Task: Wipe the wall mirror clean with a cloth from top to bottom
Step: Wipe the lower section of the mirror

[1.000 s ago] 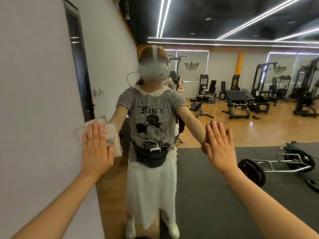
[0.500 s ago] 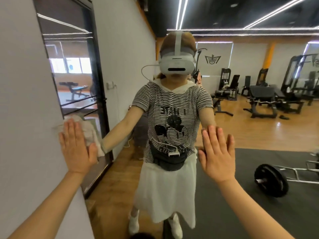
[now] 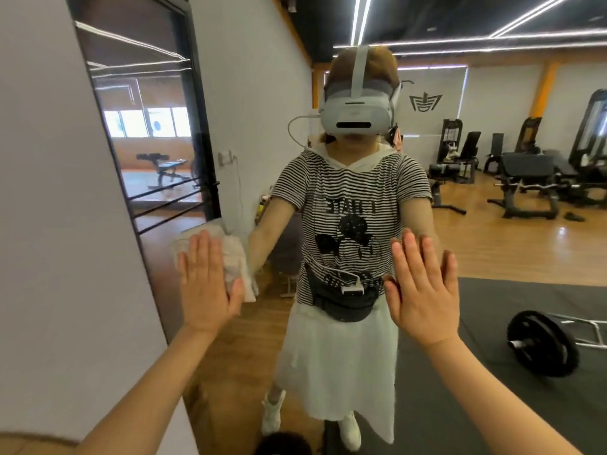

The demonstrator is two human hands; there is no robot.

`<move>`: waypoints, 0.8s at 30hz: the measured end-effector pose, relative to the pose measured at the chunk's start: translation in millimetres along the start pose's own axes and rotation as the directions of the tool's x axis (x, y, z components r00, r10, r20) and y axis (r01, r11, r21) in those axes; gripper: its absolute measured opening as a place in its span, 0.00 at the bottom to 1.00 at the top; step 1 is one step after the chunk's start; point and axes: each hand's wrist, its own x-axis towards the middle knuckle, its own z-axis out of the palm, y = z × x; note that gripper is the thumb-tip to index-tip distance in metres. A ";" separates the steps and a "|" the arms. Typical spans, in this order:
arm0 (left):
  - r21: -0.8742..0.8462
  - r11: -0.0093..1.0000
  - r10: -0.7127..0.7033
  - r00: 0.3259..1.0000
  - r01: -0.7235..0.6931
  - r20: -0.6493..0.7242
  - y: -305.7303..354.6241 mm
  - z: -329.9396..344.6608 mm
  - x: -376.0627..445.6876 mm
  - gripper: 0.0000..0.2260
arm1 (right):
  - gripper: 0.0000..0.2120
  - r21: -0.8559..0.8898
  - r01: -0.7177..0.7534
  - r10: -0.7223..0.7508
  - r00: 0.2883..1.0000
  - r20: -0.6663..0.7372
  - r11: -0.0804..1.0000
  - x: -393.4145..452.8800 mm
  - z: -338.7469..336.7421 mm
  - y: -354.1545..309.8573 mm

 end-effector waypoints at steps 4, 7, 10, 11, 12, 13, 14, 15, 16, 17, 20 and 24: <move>-0.093 0.926 -0.369 0.929 0.366 -0.023 -22.8 -5.6 1.5 0.33 | 0.28 -0.016 -0.004 0.004 1.000 -0.019 1.000 -0.5 1.3 -1.0; -0.157 0.893 -0.436 0.897 0.421 -0.074 -5.0 1.3 3.0 0.31 | 0.28 -0.004 -0.013 0.013 1.000 -0.006 1.000 -0.8 2.2 -3.0; -0.171 0.883 -0.451 0.891 0.437 -0.054 39.5 4.3 4.7 0.30 | 0.29 -0.009 -0.016 0.016 1.000 -0.005 1.000 -1.8 2.7 -3.4; -0.153 0.906 -0.404 0.914 0.395 -0.039 59.1 5.2 3.9 0.30 | 0.29 -0.010 -0.015 0.015 1.000 -0.004 1.000 -1.8 2.3 -3.4; -0.133 0.935 -0.335 0.942 0.329 -0.025 78.6 7.0 2.2 0.30 | 0.30 -0.010 -0.014 0.014 1.000 -0.001 1.000 -1.8 1.9 -3.1; -0.113 0.961 -0.257 0.966 0.254 -0.012 95.8 9.7 0.4 0.30 | 0.30 -0.011 -0.013 0.013 1.000 0.002 1.000 -1.5 1.8 -2.9; -0.090 0.979 -0.183 0.983 0.183 0.001 108.3 11.6 -1.0 0.29 | 0.30 -0.011 -0.012 0.013 1.000 0.006 1.000 -1.4 1.7 -2.7; -0.059 0.992 -0.114 0.993 0.114 0.006 113.0 12.4 -1.2 0.30 | 0.29 -0.009 -0.011 0.011 1.000 0.009 1.000 -1.4 1.8 -2.6; -0.020 0.999 -0.039 0.999 0.040 0.010 109.2 12.6 -0.3 0.30 | 0.29 -0.004 -0.008 0.008 1.000 0.012 1.000 -1.5 1.7 -2.4; 0.027 0.999 0.047 0.999 -0.048 0.013 99.4 11.7 0.9 0.30 | 0.29 -0.002 -0.005 0.005 1.000 0.015 1.000 -1.5 1.7 -2.2; 0.097 0.981 0.169 0.985 -0.171 0.024 52.0 2.4 6.2 0.33 | 0.29 0.004 -0.003 0.002 1.000 0.019 1.000 -1.2 1.4 -0.8; 0.017 0.970 -0.241 0.970 0.241 0.012 -2.4 -11.8 7.9 0.33 | 0.30 0.026 -0.007 0.007 1.000 0.001 1.000 -2.2 2.2 -1.8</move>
